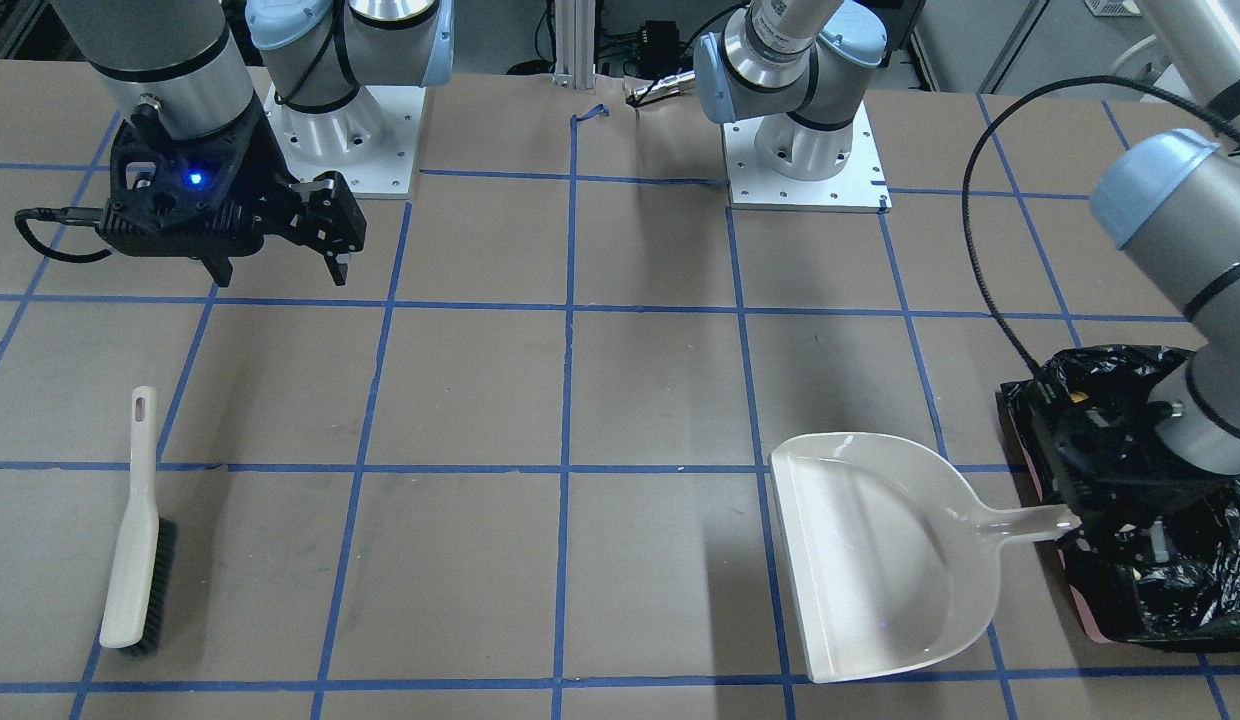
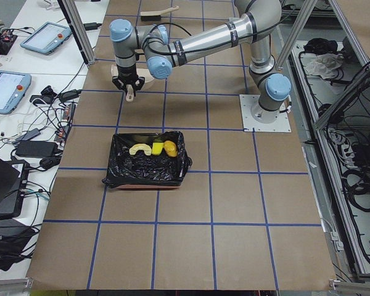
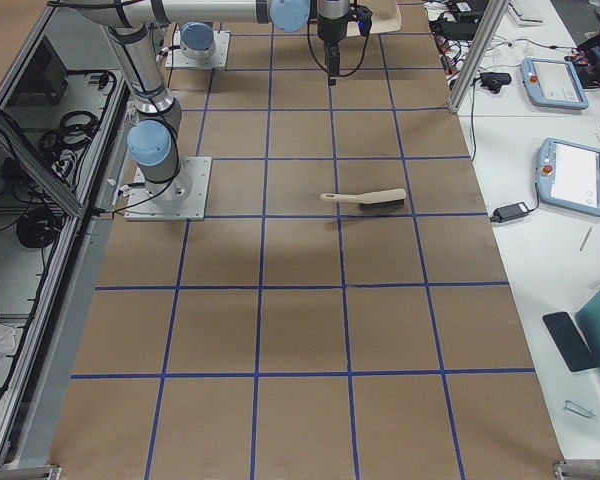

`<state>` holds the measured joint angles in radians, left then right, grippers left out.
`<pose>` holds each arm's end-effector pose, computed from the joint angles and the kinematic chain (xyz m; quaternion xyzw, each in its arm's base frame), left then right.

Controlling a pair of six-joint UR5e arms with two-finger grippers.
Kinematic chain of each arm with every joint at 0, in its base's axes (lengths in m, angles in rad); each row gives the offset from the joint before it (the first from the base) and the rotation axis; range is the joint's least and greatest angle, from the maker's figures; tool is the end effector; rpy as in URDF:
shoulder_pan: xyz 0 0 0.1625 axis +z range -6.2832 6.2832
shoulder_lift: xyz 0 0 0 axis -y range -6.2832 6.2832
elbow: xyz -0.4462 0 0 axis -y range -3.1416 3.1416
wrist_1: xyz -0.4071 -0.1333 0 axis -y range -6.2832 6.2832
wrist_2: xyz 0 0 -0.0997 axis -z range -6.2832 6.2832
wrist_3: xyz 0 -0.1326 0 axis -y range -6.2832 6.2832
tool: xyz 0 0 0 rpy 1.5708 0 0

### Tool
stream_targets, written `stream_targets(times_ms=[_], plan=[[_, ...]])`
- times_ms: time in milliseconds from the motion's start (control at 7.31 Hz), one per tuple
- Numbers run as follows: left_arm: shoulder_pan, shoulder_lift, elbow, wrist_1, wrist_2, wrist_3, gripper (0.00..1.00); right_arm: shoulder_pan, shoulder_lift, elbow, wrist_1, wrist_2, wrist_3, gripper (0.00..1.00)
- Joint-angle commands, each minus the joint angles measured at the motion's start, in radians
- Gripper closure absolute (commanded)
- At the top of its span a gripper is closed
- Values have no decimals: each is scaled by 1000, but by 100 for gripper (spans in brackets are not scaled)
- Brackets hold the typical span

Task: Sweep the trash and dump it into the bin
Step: 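Lower the empty dustpan back onto the table with the left gripper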

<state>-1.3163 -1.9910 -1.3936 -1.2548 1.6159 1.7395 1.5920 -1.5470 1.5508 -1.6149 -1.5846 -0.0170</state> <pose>0.0496 -0.6962 0.3471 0.6749 0.7367 -0.0009 0.0429 0.1425 -0.5198 0.4786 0.0190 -0.9996 0.0202 0.0069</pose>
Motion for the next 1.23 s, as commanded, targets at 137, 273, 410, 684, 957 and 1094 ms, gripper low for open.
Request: stream_targets(times_ms=[137,273,410,684,957,1094], plan=[[-41,-32,-77,63,21,-37,100,-10,-10,0,27,2,-1,0],[-63,-49,-79,55,22,-40,100,-10,-10,2,27,2,-3,0],[-90,-69,-99,66,35,-43,99,-10,-10,0,29,2,-3,0],[-95,-83,-122,98,61,-34,98,-10,-8,2,29,2,-3,0],[-93,-84,-122,121,62,-26,98,-10,-8,2,30,2,-3,0],[-87,-86,-123,126,64,-17,98,-10,-8,2,30,2,-3,0]])
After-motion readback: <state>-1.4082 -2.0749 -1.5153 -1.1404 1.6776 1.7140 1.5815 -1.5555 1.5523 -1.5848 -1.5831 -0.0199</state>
